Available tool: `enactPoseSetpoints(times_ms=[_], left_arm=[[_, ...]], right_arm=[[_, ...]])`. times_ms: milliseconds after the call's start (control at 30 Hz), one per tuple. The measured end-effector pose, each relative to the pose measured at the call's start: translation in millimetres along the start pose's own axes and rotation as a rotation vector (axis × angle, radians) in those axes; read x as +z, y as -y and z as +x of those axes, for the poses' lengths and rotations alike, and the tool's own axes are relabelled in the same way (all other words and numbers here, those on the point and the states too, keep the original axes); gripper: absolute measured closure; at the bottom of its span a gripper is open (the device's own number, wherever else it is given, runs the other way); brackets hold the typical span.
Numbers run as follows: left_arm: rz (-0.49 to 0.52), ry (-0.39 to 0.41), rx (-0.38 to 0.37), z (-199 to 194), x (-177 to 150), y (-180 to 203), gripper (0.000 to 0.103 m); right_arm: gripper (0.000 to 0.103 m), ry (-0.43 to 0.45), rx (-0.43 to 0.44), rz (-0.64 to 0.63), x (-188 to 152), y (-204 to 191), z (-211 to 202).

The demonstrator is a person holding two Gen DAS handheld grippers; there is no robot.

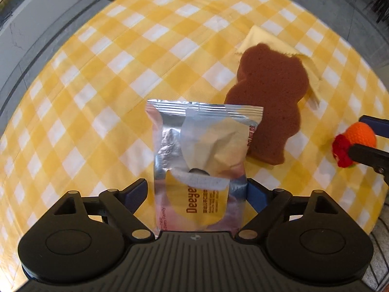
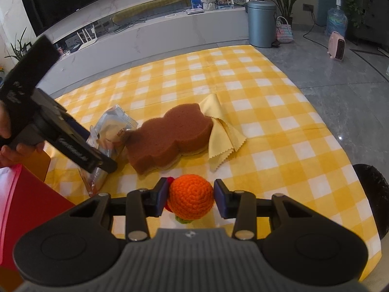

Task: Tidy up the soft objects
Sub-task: 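Grasp the silver Deeye snack bag with the left gripper while the right gripper holds the fruit, then carry the orange fruit and snack bag with both grippers over the white box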

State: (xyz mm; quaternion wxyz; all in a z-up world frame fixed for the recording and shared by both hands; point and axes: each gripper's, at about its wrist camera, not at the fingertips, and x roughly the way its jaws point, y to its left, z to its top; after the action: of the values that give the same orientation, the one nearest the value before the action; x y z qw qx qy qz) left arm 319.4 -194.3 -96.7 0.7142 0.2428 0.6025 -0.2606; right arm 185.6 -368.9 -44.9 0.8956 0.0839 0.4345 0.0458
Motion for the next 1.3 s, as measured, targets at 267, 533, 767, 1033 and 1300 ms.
enactPoseSetpoints(times_ms=[267,533,767,1033,1300], left_arm=[[-0.096,-0.047,0.033,3.7,4.0,-2.3,0.043],[-0.181,0.079,0.015,-29.5,-14.6,-3.7,0.044],[-0.111,0.251,-0.054,-91.2,-39.5,20.4,0.044],[-0.119,0.501,-0.068,-153.2,-66.8,45.1,0.043],[-0.227,0.706,-0.061,-195.5,-106.8,56.9,0.044]], right_arm=[[0.062,-0.015,-0.007,-0.004,-0.4,0.3,5.6],[0.062,0.0,0.02,0.001,-0.8,-3.6,0.6],[0.062,0.017,0.016,0.005,1.6,-3.8,-3.5],[0.062,0.042,0.073,0.023,2.5,-5.3,-12.2],[0.062,0.066,0.194,0.062,3.2,-6.5,-19.8]])
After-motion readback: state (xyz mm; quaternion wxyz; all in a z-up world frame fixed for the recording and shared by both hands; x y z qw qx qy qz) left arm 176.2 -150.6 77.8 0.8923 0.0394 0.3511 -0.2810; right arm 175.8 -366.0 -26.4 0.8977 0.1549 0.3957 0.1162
